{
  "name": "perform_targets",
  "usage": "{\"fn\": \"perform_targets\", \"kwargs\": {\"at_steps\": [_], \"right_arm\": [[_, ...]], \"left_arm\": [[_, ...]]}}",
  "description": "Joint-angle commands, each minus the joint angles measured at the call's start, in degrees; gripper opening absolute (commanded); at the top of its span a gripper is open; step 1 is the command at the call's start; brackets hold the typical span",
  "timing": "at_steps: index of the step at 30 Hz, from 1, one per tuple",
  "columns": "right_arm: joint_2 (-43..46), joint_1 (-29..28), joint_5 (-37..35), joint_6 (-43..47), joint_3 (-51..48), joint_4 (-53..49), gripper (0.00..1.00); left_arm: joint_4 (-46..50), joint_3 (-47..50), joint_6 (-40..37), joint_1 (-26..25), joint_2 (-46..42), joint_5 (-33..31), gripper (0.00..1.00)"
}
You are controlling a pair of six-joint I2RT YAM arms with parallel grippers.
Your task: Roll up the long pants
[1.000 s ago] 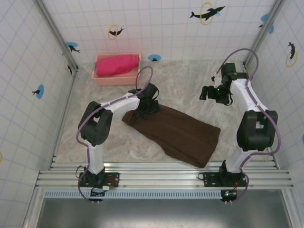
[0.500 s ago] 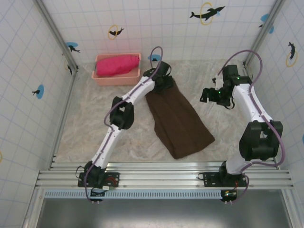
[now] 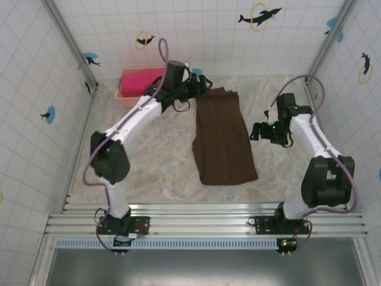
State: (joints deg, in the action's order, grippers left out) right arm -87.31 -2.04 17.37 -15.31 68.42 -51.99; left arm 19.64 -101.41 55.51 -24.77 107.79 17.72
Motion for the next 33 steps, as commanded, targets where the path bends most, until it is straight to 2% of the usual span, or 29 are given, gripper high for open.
{"fn": "perform_targets", "kwargs": {"at_steps": [1, 3, 5, 9, 13, 18, 23, 29, 33], "right_arm": [[2.77, -2.87, 0.26, -0.22, -2.2, 2.11, 0.97], [1.77, -3.87, -0.69, -1.08, -1.67, 2.29, 0.97], [-0.06, -4.68, -2.0, -2.21, -1.15, 2.47, 0.98], [-3.22, -5.33, 0.03, -5.07, -0.55, 5.58, 0.98], [-6.96, -5.51, 0.3, -6.57, 2.25, 7.38, 0.98], [-14.82, -5.86, 4.29, -7.56, 11.91, 8.1, 0.99], [-24.38, -6.04, 6.52, -9.49, 25.07, 8.08, 0.99], [-37.78, -6.48, 11.07, -11.29, 42.59, 7.56, 0.99], [-46.86, -7.3, 14.68, -11.15, 53.11, 5.88, 0.99]], "left_arm": [[-0.81, 25.52, 1.31, -0.83, -12.91, 1.13, 0.91], [-0.59, 34.69, 3.33, -3.12, -17.7, 0.8, 0.89], [0.35, 40.19, 4.9, -7.55, -20.4, -0.92, 0.89], [-1.62, 46.51, 11.01, -15.77, -20.68, -3.21, 0.89], [-6.31, 46.78, 15.58, -21.88, -17.01, -4.24, 0.89], [-7.13, 41.6, 17.34, -27.33, -10.57, -4.93, 0.89], [-5.13, 37.33, 18.39, -30.04, -5.3, -4.92, 0.87], [-2.45, 38.03, 20.42, -30.77, -5.24, -6.71, 0.84], [2.94, 37.11, 20.63, -30.77, -5.57, -8.42, 0.83]]}}
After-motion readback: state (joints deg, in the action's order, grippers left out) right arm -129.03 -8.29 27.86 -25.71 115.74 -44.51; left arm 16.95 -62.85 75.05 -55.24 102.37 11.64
